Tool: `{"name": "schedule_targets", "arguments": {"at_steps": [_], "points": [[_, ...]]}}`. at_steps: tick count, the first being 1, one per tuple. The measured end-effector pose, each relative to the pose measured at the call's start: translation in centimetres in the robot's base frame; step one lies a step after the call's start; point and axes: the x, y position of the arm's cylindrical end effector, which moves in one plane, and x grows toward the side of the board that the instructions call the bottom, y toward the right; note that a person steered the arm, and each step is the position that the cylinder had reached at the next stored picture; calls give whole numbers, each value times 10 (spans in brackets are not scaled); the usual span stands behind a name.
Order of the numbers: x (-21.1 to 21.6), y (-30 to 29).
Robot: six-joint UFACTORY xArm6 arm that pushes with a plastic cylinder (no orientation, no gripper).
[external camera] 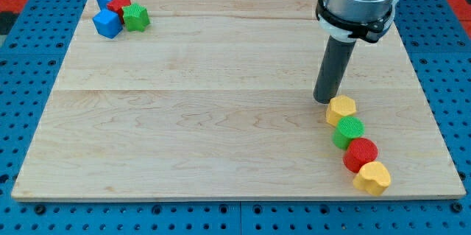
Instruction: Push the yellow hexagon right side of the red circle
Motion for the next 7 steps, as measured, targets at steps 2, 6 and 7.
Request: {"name": "schedule_targets", "arguments": {"at_steps": [2,6,7], "points": [[0,-42],[17,-8],[17,19]]}}
